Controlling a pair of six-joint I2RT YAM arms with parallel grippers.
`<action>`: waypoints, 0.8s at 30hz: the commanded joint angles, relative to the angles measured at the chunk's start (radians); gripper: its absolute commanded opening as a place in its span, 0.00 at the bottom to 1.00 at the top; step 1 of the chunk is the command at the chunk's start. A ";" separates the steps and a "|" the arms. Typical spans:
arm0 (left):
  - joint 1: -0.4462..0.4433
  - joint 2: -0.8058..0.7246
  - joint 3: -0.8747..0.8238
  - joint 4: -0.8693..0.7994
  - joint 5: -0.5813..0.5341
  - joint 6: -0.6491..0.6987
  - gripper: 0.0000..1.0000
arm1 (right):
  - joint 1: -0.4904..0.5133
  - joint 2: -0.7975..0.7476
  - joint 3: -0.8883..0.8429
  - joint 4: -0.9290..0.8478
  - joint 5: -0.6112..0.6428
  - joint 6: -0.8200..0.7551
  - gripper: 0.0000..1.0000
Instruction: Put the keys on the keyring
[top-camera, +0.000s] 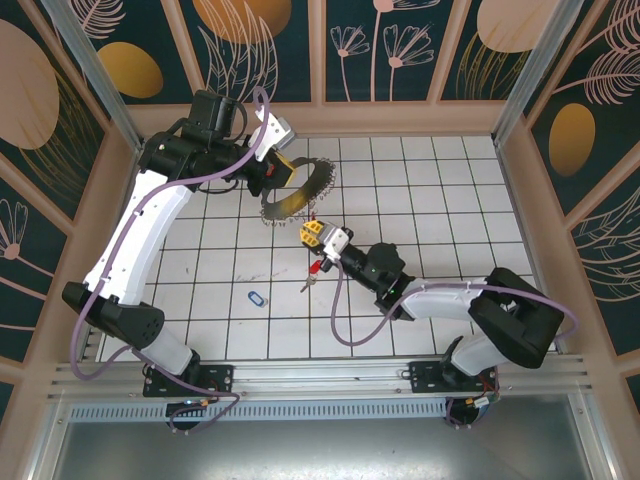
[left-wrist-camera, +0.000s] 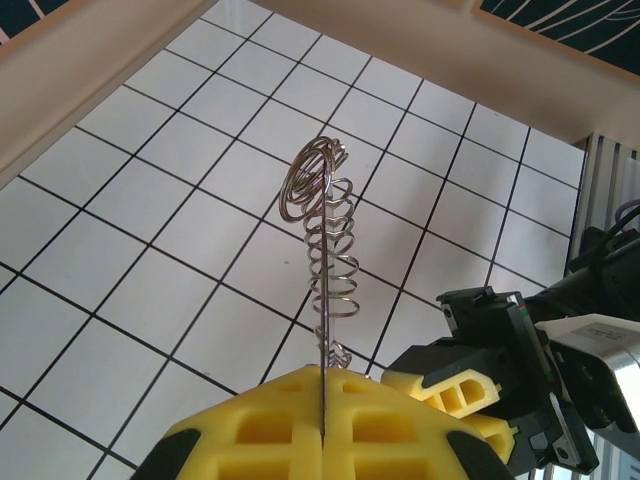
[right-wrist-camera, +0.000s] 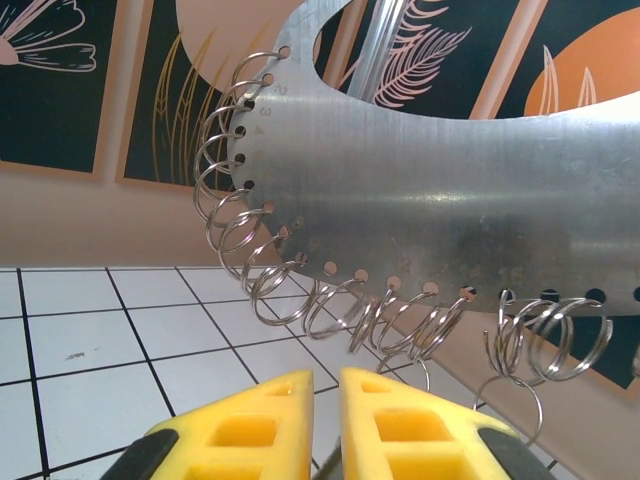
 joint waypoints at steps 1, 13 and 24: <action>-0.006 -0.027 0.005 0.028 0.026 0.006 0.00 | 0.012 0.012 0.042 0.032 0.006 0.016 0.13; -0.006 -0.051 -0.021 0.054 0.028 -0.011 0.00 | 0.021 0.056 0.070 0.029 0.056 -0.009 0.14; -0.006 -0.062 -0.028 0.063 0.029 -0.014 0.00 | 0.021 0.082 0.052 0.056 0.095 0.013 0.17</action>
